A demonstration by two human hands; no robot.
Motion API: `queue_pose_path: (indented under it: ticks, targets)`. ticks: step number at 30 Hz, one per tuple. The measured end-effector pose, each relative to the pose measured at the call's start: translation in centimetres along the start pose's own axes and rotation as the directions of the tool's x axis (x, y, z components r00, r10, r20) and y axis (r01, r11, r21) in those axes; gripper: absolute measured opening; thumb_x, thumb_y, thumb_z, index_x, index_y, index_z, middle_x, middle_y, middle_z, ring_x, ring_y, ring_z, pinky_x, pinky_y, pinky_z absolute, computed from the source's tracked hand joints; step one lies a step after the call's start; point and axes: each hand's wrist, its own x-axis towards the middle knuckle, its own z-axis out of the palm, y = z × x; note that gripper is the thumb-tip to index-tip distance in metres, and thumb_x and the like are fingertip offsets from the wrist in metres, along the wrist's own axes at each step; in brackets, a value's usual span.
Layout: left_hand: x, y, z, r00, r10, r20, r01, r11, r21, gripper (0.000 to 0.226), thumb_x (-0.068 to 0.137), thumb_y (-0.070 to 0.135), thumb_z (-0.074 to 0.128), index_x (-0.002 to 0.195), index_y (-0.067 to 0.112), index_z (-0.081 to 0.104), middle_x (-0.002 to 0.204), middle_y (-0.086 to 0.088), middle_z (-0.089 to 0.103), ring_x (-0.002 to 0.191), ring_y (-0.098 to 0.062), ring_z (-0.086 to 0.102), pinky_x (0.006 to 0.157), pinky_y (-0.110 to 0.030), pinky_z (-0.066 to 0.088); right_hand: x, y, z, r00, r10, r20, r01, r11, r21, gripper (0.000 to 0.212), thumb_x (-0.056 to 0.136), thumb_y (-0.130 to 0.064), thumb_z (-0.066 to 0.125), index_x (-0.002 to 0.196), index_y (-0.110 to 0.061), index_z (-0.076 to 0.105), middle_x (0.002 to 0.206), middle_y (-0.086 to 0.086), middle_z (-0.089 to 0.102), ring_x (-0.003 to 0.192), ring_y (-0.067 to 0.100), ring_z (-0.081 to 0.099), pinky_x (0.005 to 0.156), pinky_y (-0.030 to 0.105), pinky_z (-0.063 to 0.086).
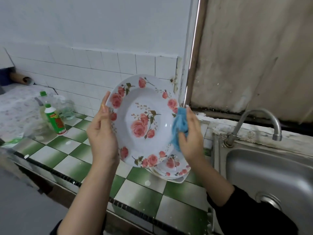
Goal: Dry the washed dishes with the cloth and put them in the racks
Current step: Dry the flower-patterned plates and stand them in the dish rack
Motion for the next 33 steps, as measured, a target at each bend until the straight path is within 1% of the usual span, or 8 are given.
queue_pose_path:
  ticks: [5,9,12,16,23,27,30,33]
  targets:
    - [0.3,-1.3,0.6,0.995,-0.091,-0.036,0.091,0.996,-0.015,0.029,0.106,0.023,0.037,0.117,0.034,0.062,0.115,0.008,0.07,0.108,-0.006,0.066,0.085,-0.02,0.054,0.4,3.1,-3.5,0.928,0.344,-0.146,-0.336,0.939,0.074,0.08,0.088,0.002,0.053,0.144,-0.052,0.035,0.132,0.01,0.048,0.109,0.023,0.056,0.092,0.037,0.053]
    - [0.1,-2.9,2.0,0.969,-0.245,0.007,0.245,0.968,-0.043,0.027,0.105,0.031,0.039,0.115,0.032,0.064,0.11,0.01,0.072,0.107,-0.009,0.067,0.093,-0.032,0.053,-2.1,3.6,-5.5,0.839,0.542,-0.034,-0.527,0.827,0.196,0.092,0.079,-0.002,0.066,0.124,-0.075,0.035,0.15,0.001,0.035,0.126,0.025,0.047,0.1,0.05,0.049]
    - [-0.9,-4.5,3.5,0.932,-0.354,0.078,0.356,0.934,-0.018,0.031,0.103,0.038,0.04,0.123,0.03,0.064,0.115,0.008,0.071,0.109,-0.013,0.066,0.1,-0.042,0.05,-4.7,2.4,-7.2,0.829,0.555,0.063,-0.519,0.723,0.456,0.07,0.078,-0.023,0.064,0.133,-0.06,0.045,0.155,-0.005,0.036,0.124,0.023,0.054,0.096,0.046,0.054]
    - [-3.3,-6.7,5.9,0.851,-0.496,0.173,0.498,0.866,0.034,0.034,0.102,0.042,0.042,0.122,0.026,0.065,0.112,0.003,0.072,0.106,-0.019,0.068,0.099,-0.047,0.05,-7.2,0.6,-10.6,0.862,0.506,0.028,-0.414,0.671,0.615,0.042,0.098,-0.048,0.047,0.131,-0.025,0.059,0.116,-0.001,0.071,0.101,0.019,0.07,0.075,0.028,0.059]
    - [-9.4,-9.1,11.8,0.64,-0.713,0.288,0.709,0.692,0.135,0.04,0.1,0.049,0.04,0.121,0.026,0.064,0.111,0.0,0.073,0.105,-0.027,0.068,0.093,-0.047,0.052,-11.3,1.7,-19.1,0.893,0.407,-0.192,-0.32,0.874,0.365,0.119,0.066,-0.033,0.078,0.156,-0.032,0.002,0.135,-0.019,0.051,0.114,-0.004,0.058,0.09,0.022,0.054]
    - [-14.6,-9.3,15.7,0.683,-0.697,0.217,0.646,0.716,0.265,0.035,0.101,0.042,0.043,0.112,0.018,0.067,0.108,-0.002,0.071,0.098,-0.023,0.067,0.09,-0.043,0.054,-14.0,1.3,-24.6,0.865,0.374,-0.335,-0.287,0.916,0.282,0.112,0.068,-0.03,0.074,0.156,-0.03,0.004,0.133,-0.025,0.047,0.114,-0.014,0.053,0.085,0.011,0.05]
    - [-19.0,-9.0,18.5,0.665,-0.711,0.229,0.632,0.699,0.335,0.033,0.102,0.034,0.043,0.104,0.009,0.065,0.096,-0.004,0.068,0.082,-0.02,0.063,0.069,-0.03,0.05,-16.6,1.0,-28.8,0.845,0.331,-0.42,-0.276,0.943,0.188,0.096,0.082,0.001,0.069,0.151,-0.034,0.013,0.124,-0.035,0.046,0.109,-0.022,0.049,0.081,0.006,0.046]
    - [-23.4,-8.9,21.0,0.611,-0.739,0.285,0.61,0.669,0.426,0.024,0.099,0.018,0.043,0.105,0.007,0.065,0.083,-0.004,0.065,0.075,-0.02,0.061,0.06,-0.027,0.045,-19.2,1.2,-33.1,0.821,0.325,-0.47,-0.333,0.94,0.068,0.088,0.084,0.005,0.061,0.145,-0.048,0.026,0.117,-0.042,0.051,0.115,-0.01,0.051,0.091,0.027,0.053]
